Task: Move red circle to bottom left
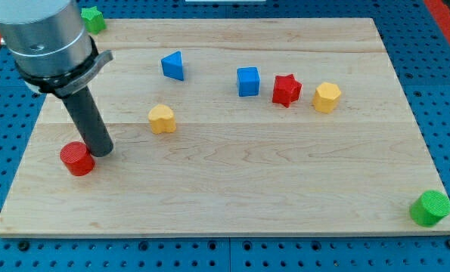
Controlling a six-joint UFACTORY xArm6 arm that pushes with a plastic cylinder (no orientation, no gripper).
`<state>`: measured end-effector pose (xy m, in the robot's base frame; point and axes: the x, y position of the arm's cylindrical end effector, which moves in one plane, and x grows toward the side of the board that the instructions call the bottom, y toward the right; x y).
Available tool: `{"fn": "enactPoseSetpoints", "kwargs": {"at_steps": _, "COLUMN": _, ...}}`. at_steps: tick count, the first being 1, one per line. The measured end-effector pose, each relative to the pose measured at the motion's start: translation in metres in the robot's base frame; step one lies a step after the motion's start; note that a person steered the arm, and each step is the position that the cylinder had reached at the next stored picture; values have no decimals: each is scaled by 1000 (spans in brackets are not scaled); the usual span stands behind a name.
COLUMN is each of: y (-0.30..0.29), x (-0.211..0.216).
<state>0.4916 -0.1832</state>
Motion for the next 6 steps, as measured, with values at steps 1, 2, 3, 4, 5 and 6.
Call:
{"fn": "enactPoseSetpoints", "kwargs": {"at_steps": 1, "y": -2, "x": -3}}
{"fn": "enactPoseSetpoints", "kwargs": {"at_steps": 2, "y": -22, "x": 13}}
{"fn": "enactPoseSetpoints", "kwargs": {"at_steps": 3, "y": -36, "x": 24}}
{"fn": "enactPoseSetpoints", "kwargs": {"at_steps": 4, "y": -52, "x": 32}}
{"fn": "enactPoseSetpoints", "kwargs": {"at_steps": 5, "y": -65, "x": 40}}
{"fn": "enactPoseSetpoints", "kwargs": {"at_steps": 6, "y": -66, "x": 61}}
